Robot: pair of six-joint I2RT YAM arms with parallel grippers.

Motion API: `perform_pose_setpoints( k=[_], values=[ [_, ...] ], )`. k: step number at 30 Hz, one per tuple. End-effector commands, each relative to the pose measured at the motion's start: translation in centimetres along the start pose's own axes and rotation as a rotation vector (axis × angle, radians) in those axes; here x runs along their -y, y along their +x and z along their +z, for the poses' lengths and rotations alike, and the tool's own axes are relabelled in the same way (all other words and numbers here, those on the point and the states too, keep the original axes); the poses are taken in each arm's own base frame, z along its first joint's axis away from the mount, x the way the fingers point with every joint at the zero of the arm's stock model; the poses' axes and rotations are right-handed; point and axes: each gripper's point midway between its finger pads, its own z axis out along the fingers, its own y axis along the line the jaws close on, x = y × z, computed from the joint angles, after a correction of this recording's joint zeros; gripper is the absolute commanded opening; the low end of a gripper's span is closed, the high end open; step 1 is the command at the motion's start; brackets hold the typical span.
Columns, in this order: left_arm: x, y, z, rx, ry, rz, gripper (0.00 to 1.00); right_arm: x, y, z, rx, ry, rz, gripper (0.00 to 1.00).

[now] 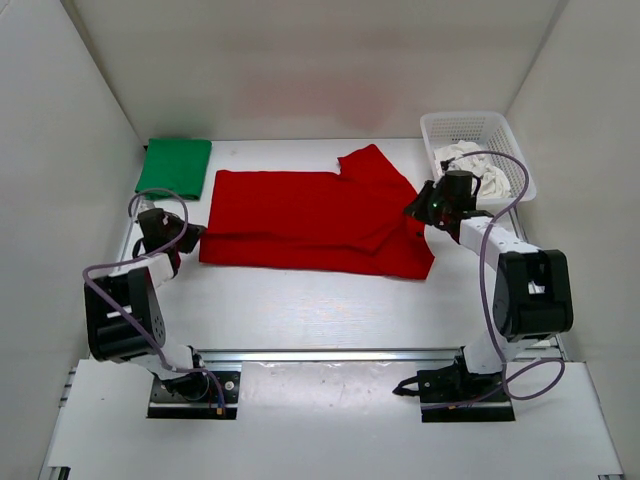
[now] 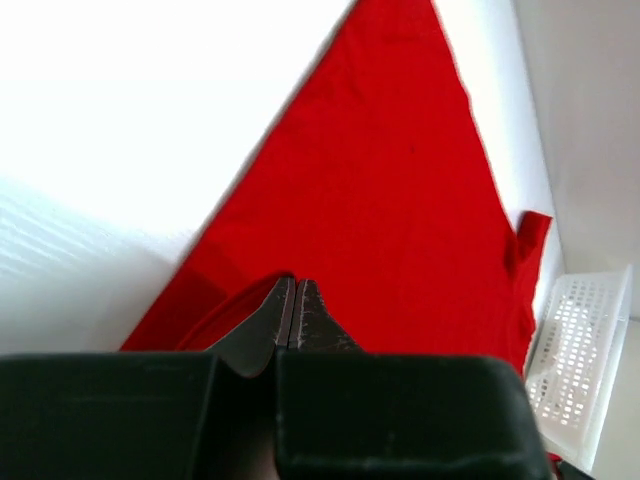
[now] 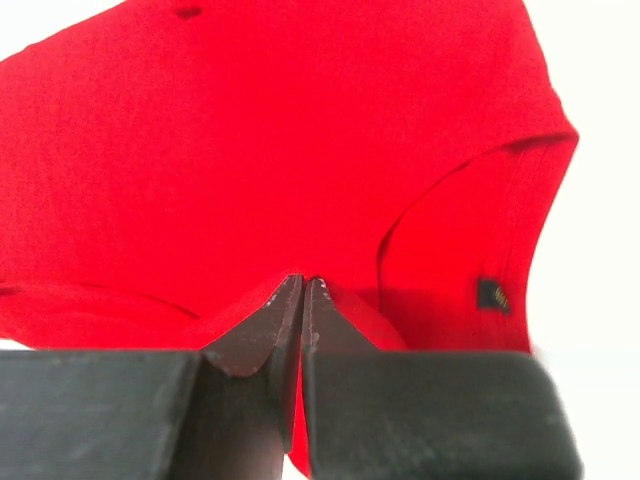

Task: Fold and stack the t-shirts
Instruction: Fold the flattened tshirt in 1/3 of the way

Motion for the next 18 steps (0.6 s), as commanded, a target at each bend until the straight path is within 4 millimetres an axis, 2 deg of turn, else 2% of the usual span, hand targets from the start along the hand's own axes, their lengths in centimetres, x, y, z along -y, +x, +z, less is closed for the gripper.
perform_pose_setpoints(
  k=[1, 2, 3, 6, 12, 15, 18],
  values=[
    [0.2, -1.0, 1.0, 0.021, 0.007, 0.003, 0.00, -0.2, -3.3, 0.8, 0.083, -0.022, -0.035, 0.00],
    [0.0, -1.0, 1.4, 0.018, 0.001, -0.006, 0.00, -0.1, -3.8, 1.0, 0.090, -0.015, -0.034, 0.00],
    [-0.1, -1.0, 1.7, 0.013, -0.002, -0.002, 0.00, 0.3, -3.2, 1.4, 0.067, -0.012, -0.027, 0.00],
    [0.1, -0.6, 2.5, -0.012, 0.002, 0.005, 0.00, 0.8, -3.2, 2.6, 0.068, -0.012, -0.026, 0.00],
    [2.6, -1.3, 3.2, 0.006, 0.060, 0.047, 0.01, 1.6, -3.1, 4.1, 0.045, 0.002, -0.003, 0.00],
    [2.3, -1.5, 4.1, 0.001, 0.033, 0.055, 0.01, 1.8, -2.5, 4.5, 0.036, 0.007, -0.005, 0.00],
    [1.5, -1.0, 4.9, -0.031, 0.005, 0.065, 0.06, 1.7, -2.8, 4.8, 0.042, 0.001, -0.001, 0.00]
  ],
)
